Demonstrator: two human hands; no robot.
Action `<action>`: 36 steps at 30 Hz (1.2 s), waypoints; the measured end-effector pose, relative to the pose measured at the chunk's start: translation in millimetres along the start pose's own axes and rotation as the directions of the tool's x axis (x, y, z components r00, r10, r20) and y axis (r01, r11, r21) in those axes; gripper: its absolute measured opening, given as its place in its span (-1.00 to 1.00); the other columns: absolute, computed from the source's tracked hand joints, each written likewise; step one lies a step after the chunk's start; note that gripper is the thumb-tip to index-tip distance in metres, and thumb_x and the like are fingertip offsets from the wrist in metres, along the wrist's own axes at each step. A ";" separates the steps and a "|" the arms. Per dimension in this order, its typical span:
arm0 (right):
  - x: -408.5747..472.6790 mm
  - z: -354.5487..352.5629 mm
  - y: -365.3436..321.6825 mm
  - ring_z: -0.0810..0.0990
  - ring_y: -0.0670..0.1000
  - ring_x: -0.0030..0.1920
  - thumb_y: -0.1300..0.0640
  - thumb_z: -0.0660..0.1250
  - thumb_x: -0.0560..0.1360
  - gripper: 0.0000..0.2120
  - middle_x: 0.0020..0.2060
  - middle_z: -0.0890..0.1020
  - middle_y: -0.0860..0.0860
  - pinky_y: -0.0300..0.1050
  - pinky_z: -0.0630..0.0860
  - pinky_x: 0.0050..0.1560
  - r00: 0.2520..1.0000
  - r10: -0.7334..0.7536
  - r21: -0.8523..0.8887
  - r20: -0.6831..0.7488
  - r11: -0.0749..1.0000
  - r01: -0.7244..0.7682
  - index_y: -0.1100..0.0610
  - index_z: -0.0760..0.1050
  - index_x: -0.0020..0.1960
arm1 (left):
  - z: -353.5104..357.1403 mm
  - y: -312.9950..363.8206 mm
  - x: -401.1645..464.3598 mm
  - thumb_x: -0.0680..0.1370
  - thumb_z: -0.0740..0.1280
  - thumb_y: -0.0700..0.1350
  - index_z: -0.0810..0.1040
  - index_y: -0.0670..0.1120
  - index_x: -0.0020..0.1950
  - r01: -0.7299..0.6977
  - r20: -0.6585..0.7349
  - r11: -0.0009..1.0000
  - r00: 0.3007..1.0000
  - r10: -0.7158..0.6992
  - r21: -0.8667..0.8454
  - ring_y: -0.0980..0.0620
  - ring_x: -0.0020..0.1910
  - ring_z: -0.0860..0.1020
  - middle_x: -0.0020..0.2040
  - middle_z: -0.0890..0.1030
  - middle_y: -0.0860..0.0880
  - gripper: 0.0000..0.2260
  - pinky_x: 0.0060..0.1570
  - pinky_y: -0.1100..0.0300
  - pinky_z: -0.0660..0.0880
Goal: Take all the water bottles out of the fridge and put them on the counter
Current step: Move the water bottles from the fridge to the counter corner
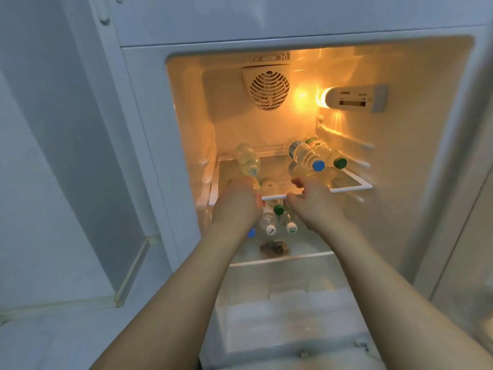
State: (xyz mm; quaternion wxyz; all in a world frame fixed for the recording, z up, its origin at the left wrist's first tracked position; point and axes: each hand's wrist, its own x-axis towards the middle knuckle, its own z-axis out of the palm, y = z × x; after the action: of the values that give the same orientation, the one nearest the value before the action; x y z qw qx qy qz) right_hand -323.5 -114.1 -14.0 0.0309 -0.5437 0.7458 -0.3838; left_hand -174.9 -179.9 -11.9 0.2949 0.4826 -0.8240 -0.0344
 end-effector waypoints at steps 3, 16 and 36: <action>39.0 0.8 14.0 0.50 0.16 0.23 0.11 0.26 0.52 -0.58 0.28 0.52 0.12 0.00 0.45 0.13 0.997 0.042 -0.063 -0.066 0.997 -0.046 0.16 0.41 0.36 | 13.1 -1.8 34.0 0.57 0.21 -0.03 0.47 -0.10 0.16 0.086 0.039 0.996 0.996 -0.086 0.008 -0.02 -0.14 0.46 -0.04 0.53 -0.05 -0.77 -0.23 0.17 0.34; 152.1 23.9 71.1 0.55 0.18 0.07 -0.01 0.19 0.55 -0.63 0.06 0.60 0.15 -0.09 0.41 -0.18 0.959 0.240 -0.387 -0.151 0.878 -0.280 0.22 0.37 0.23 | 63.9 -12.6 116.2 0.56 0.23 0.14 0.41 -0.10 0.08 0.268 0.041 0.956 0.961 -0.275 0.122 0.05 -0.31 0.41 -0.18 0.45 0.00 -0.69 -0.42 0.20 0.25; 160.8 37.9 75.9 0.59 0.09 -0.18 -0.16 0.05 0.63 -0.58 -0.26 0.45 0.04 -0.14 0.37 -0.33 0.984 0.050 -0.591 -0.170 0.794 -0.143 0.18 0.44 0.09 | 82.7 -16.6 129.1 0.58 0.11 0.23 0.54 -0.13 0.00 0.211 -0.115 0.940 0.976 -0.186 0.269 -0.01 -0.29 0.42 -0.24 0.46 -0.03 -0.55 -0.36 0.17 0.29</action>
State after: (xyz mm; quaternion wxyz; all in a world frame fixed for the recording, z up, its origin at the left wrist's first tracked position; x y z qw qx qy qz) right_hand -431.2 -260.0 -26.9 -0.1780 -0.4572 0.8558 -0.1641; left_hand -251.4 -312.9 -27.3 0.2547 0.6011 -0.7538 0.0741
